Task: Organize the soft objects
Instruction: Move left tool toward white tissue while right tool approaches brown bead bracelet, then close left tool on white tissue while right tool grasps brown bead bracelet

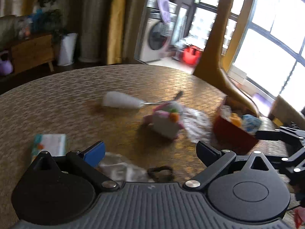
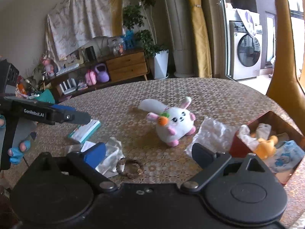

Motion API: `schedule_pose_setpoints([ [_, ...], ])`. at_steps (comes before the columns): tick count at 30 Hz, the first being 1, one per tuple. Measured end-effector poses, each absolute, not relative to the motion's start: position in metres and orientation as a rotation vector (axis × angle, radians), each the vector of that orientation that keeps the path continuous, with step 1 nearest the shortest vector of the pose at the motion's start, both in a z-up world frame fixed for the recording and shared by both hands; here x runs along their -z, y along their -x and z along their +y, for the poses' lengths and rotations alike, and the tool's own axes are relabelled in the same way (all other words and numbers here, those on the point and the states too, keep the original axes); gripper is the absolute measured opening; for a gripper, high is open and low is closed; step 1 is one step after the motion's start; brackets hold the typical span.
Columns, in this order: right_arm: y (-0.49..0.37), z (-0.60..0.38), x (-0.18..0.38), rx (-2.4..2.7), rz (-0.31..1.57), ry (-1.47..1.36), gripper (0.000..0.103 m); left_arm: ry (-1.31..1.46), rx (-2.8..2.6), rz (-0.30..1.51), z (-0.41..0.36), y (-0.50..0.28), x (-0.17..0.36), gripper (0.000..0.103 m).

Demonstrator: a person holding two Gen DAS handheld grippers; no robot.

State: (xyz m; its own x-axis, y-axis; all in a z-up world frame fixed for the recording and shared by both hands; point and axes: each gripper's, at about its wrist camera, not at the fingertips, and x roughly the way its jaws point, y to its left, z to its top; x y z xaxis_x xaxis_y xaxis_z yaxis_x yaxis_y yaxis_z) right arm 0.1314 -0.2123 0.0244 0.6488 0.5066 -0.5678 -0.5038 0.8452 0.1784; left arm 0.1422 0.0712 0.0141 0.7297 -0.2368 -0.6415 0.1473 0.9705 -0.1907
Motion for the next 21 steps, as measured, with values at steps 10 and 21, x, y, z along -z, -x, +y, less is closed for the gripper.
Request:
schedule_pose_setpoints([
  [10,-0.149,-0.178,0.010,-0.651,0.737,0.052,0.097,0.117,0.196,0.735,0.087,-0.134,0.032,0.102],
  [21,-0.182,-0.146,0.046,-0.651,0.847,0.037,0.094,0.045,0.232,0.792,0.064,-0.134,0.089,0.102],
])
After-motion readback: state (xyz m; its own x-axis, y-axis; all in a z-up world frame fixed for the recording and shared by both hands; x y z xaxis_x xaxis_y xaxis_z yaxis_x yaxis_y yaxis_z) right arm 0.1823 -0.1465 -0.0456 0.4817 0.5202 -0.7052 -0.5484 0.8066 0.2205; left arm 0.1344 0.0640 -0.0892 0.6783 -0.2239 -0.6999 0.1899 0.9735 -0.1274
